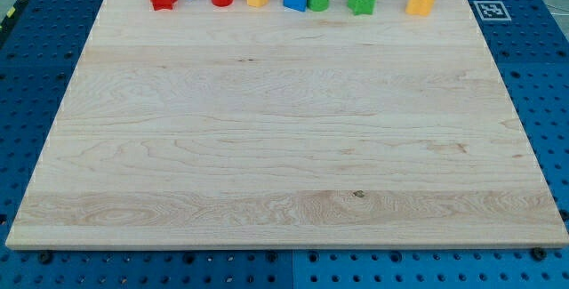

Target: Group up the green blocks diagonally at the bottom left side of the yellow heart

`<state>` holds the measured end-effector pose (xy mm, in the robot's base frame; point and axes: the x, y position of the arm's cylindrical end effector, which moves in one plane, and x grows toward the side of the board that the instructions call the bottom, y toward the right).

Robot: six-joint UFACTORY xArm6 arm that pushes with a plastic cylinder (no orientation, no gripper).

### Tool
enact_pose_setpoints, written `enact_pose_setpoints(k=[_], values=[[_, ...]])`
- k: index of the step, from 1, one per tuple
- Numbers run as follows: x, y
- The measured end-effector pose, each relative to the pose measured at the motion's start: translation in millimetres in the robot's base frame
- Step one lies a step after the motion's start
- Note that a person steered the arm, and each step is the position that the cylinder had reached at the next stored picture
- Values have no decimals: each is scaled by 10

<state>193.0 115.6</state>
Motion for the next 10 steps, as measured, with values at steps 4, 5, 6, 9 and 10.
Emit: enact_pose_setpoints(k=[4, 5, 6, 9, 10], values=[[675, 90], [1199, -69], [1391, -162], [502, 516], [199, 57]])
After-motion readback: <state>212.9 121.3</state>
